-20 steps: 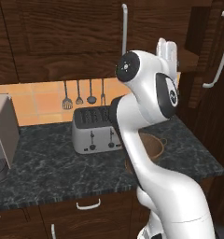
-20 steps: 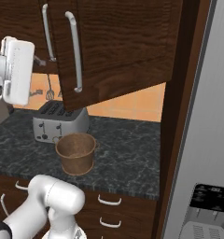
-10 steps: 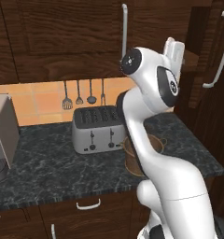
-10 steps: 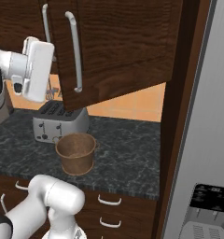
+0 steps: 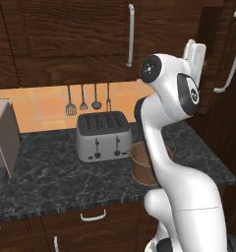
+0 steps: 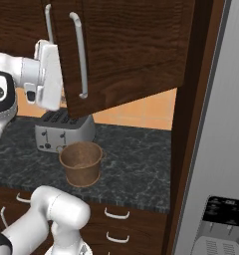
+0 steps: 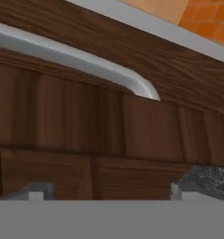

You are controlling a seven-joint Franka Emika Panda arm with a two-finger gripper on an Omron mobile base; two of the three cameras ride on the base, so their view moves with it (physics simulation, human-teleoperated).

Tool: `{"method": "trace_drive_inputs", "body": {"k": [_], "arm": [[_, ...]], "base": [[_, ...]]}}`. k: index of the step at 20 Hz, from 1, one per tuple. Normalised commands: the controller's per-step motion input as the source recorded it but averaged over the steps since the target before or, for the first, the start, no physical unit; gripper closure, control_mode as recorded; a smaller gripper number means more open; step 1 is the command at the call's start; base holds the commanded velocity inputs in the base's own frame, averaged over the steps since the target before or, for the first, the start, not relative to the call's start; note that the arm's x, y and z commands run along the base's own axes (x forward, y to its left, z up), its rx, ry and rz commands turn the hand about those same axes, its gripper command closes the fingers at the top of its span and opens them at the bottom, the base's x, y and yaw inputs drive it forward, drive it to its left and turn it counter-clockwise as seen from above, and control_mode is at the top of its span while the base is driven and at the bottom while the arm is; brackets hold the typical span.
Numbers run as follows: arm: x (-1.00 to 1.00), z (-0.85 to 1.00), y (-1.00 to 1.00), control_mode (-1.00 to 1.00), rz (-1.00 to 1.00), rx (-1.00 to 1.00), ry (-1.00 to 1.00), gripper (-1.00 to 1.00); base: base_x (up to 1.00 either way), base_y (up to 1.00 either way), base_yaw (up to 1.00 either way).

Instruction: Open the cabinet, pick up the bread from the cabinet and place it in the basket. Then move the basket to the dining counter.

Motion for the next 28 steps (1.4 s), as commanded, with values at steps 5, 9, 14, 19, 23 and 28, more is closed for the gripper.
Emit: {"method": "trace_drive_inputs", "body": {"k": [5,9,14,19,23,28], "arm": [[-0.19,0.00,-0.77,-1.00,-0.12,0.02,-0.05,-1.00],[-0.28,0.00,-1.00,-1.00,-0.16,0.01,0.00,-1.00],[-0.37,0.00,-1.00,-1.00,-0.21,0.01,0.00,-1.00],[-0.09,-0.04,-0.92,-1.00,-0.20,0.00,0.00,-1.00],[0.00,-0.20,0.52,-1.00,-0.04,0.02,-0.04,-1.00],[-0.01,-0.25,1.00,-1.00,0.01,0.01,-0.12,-1.00]], "base": [[0.00,0.00,0.00],[0.00,0.00,0.00],[0.00,0.00,0.00],[0.00,0.00,0.00],[0.00,0.00,0.00],[0.00,0.00,0.00]]}}
